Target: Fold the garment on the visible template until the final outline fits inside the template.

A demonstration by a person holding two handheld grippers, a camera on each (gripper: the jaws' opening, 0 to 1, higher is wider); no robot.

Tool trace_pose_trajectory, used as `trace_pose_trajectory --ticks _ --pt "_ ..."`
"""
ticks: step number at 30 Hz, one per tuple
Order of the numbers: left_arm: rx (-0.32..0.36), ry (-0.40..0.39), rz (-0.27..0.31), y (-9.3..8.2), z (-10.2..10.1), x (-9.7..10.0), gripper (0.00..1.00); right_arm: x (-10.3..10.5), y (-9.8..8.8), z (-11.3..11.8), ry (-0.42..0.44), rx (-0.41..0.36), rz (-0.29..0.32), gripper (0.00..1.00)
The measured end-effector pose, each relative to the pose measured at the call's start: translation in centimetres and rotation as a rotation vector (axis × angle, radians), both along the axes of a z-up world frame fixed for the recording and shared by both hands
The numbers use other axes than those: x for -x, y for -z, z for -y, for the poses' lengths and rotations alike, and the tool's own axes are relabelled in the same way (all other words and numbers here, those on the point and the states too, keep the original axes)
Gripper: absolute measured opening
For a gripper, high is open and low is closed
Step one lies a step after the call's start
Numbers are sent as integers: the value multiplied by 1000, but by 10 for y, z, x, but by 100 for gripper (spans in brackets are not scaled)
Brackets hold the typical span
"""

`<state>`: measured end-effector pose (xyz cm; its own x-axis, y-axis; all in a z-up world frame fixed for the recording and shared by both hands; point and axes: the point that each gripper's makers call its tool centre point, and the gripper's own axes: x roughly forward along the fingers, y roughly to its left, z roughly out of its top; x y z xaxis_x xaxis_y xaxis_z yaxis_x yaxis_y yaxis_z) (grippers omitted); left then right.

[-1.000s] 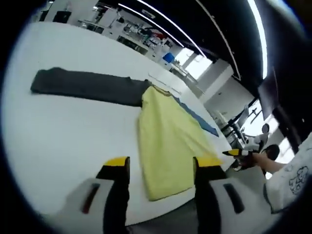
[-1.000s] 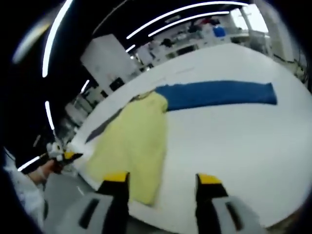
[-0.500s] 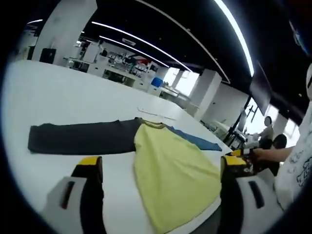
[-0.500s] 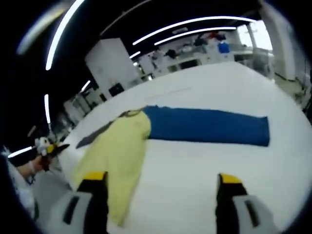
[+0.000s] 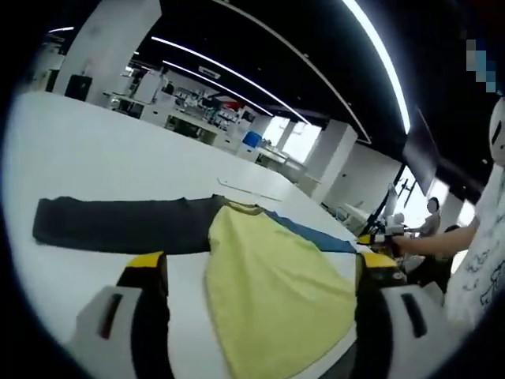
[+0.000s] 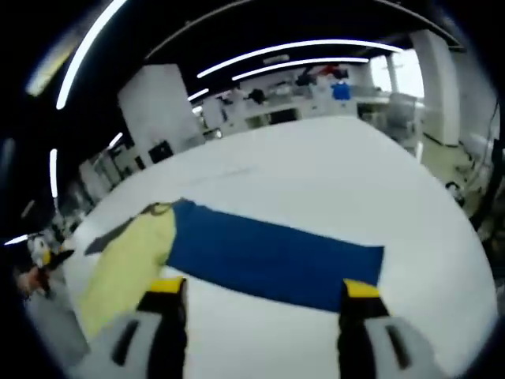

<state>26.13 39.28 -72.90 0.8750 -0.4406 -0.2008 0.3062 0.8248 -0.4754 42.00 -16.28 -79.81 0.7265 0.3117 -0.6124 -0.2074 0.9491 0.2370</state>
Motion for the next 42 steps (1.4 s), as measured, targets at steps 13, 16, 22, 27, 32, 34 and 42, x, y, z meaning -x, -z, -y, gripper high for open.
trace_pose_trajectory --ticks 13,16,22,27,32,34,42 --pt "30 -65 -9 5 -15 6 92 -4 39 61 199 70 -123 33" --pt "36 -79 -15 6 -17 7 92 -6 40 63 199 75 -120 30" --pt "50 -97 -26 9 -16 10 90 -12 46 62 229 46 -156 7" --pt "53 -100 -38 14 -16 10 89 -17 45 59 231 27 -164 0" --pt "56 -105 -50 18 -15 11 88 -20 44 67 223 69 -162 0" --pt "58 -106 -53 19 -15 11 88 -23 42 69 230 82 -153 0" --pt "61 -110 -57 18 -13 10 87 -31 38 80 229 132 -138 0"
